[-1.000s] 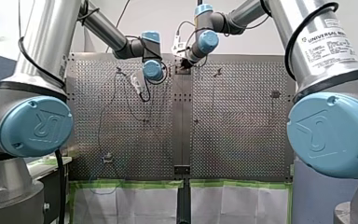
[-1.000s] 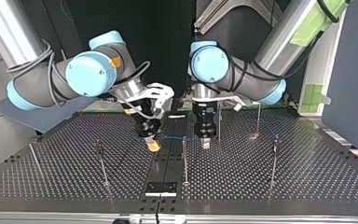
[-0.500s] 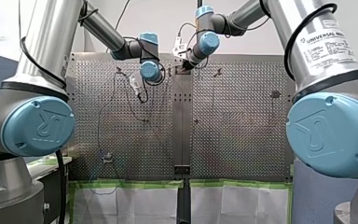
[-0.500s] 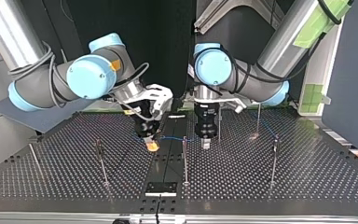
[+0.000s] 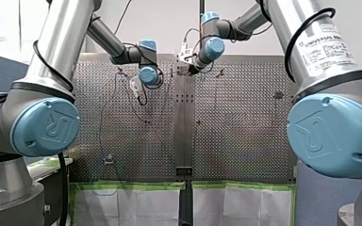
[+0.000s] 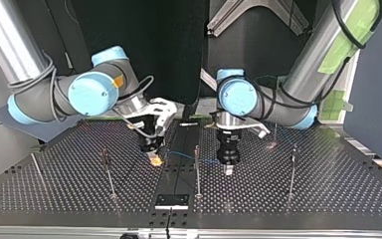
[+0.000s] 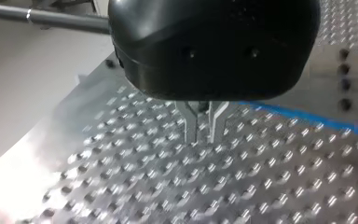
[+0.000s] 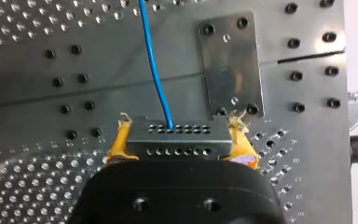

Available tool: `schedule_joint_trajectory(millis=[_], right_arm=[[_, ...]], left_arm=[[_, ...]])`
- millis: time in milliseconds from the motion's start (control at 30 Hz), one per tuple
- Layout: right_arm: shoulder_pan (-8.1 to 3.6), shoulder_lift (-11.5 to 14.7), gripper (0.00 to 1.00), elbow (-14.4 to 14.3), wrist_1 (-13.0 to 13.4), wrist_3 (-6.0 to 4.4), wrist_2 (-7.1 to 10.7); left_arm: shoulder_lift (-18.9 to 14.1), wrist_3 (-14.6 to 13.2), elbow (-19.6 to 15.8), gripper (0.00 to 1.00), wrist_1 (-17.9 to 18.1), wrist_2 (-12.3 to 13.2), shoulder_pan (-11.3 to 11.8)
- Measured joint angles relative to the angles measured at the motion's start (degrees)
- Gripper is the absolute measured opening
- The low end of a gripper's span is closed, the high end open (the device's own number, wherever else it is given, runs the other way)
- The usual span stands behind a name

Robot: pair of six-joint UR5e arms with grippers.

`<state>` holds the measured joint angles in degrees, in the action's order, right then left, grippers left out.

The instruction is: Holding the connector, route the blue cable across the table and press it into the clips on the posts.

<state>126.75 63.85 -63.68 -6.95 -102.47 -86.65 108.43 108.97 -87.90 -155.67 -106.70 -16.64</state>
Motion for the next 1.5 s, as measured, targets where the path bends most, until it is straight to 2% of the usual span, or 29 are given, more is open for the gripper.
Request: schedule_joint_trajectory(millis=[200, 400, 433, 467, 500, 533, 567, 600, 667, 833, 1067, 1300, 1500], right_arm=[[-1.07, -0.3, 0.00, 0.2, 0.0, -0.02, 0.67], [-1.50, -0.4, 0.00, 0.2, 0.0, 0.05, 0.84], [-1.52, -0.4, 0.00, 0.2, 0.0, 0.07, 0.85], [-1.53, -0.4, 0.00, 0.2, 0.0, 0.09, 0.86], [-1.53, -0.4, 0.00, 0.2, 0.0, 0.12, 0.86], [-1.54, -0.4, 0.00, 0.2, 0.0, 0.15, 0.86], [-1.54, -0.4, 0.00, 0.2, 0.0, 0.17, 0.87], [-1.54, -0.4, 0.00, 0.3, 0.0, 0.19, 0.86], [-1.55, -0.4, 0.00, 0.3, 0.0, 0.21, 0.87], [-1.62, -0.4, 0.00, 0.3, 0.0, 0.30, 0.87], [-2.12, -0.2, 0.00, 0.3, -0.3, 0.43, 0.08], [-2.42, 0.3, 0.00, 0.3, -0.7, 0.64, -1.78], [-2.47, 0.4, 0.00, 0.3, -1.0, 0.72, -2.78]], left_arm=[[0.1, -0.1, 0.7, 0.19, -0.7, 1.3, 1.0], [0.0, 0.0, 0.7, 0.31, -2.2, 1.9, 0.6], [0.0, 0.0, 0.6, 0.51, -2.5, 2.0, 0.4], [0.0, 0.0, 0.6, 0.60, -2.8, 2.0, 0.3], [0.0, 0.1, 0.6, 0.60, -3.0, 2.0, 0.2], [0.0, 0.1, 0.6, 0.71, -3.5, 2.1, -0.1], [0.0, 0.1, 0.6, 0.85, -3.8, 2.1, -0.2], [0.0, 0.2, 0.6, 0.85, -4.1, 2.1, -0.4], [0.0, 0.2, 0.6, 1.00, -5.0, 2.0, -0.7], [0.0, -0.1, 0.6, 1.00, -7.6, 1.7, -1.5], [-1.0, 0.2, -0.9, 1.00, -10.9, -0.8, -2.9], [-4.2, 2.1, -4.2, 1.00, -9.1, -2.0, -4.1], [-7.1, 3.6, -7.1, 1.00, -9.1, -0.8, -6.1]])
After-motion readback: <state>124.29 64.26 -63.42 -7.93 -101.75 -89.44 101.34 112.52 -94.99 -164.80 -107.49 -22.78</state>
